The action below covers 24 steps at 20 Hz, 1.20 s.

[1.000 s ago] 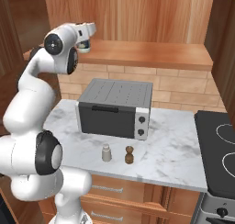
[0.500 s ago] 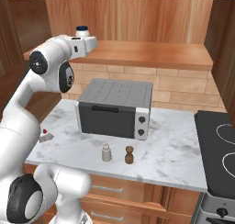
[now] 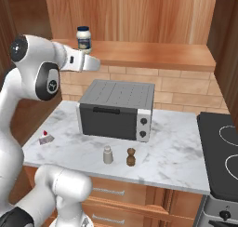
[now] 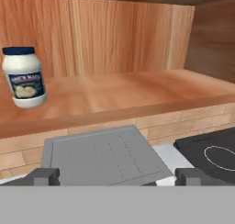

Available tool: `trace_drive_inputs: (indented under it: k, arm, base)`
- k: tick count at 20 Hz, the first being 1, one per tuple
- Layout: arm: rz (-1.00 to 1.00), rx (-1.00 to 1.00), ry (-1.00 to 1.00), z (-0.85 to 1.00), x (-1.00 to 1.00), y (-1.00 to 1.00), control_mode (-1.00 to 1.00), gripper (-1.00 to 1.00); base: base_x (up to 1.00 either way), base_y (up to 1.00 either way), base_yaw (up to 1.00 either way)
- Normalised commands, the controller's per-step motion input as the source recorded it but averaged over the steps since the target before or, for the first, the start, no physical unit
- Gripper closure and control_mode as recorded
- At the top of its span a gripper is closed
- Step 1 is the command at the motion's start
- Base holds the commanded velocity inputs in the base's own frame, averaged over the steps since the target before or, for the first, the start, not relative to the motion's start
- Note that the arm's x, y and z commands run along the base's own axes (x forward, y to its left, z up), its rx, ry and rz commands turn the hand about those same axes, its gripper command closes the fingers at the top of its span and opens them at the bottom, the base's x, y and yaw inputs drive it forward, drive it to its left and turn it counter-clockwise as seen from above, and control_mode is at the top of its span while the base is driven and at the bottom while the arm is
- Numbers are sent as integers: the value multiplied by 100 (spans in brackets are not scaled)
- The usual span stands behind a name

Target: There are various items on the counter. Only move the condiments/shakers into the cabinet.

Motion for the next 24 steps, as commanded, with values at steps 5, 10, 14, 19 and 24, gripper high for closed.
trace_drive_inputs:
  k: [5, 10, 14, 19, 24]
  arm:
    - [-1, 8, 72, -90, -42, -45, -100, -100]
    - [6, 0, 60, -81, -10, -12, -100, -100]
    - [0, 0, 2, -11, 0, 0, -100, -100]
    - [0, 0, 16, -97, 0, 0, -100, -100]
    - [0, 0, 1, -94, 0, 0, -100, -100]
  base:
    - [0, 0, 0]
    - [0, 0, 0]
    - [0, 0, 0]
    - [0, 0, 0]
    - [0, 0, 0]
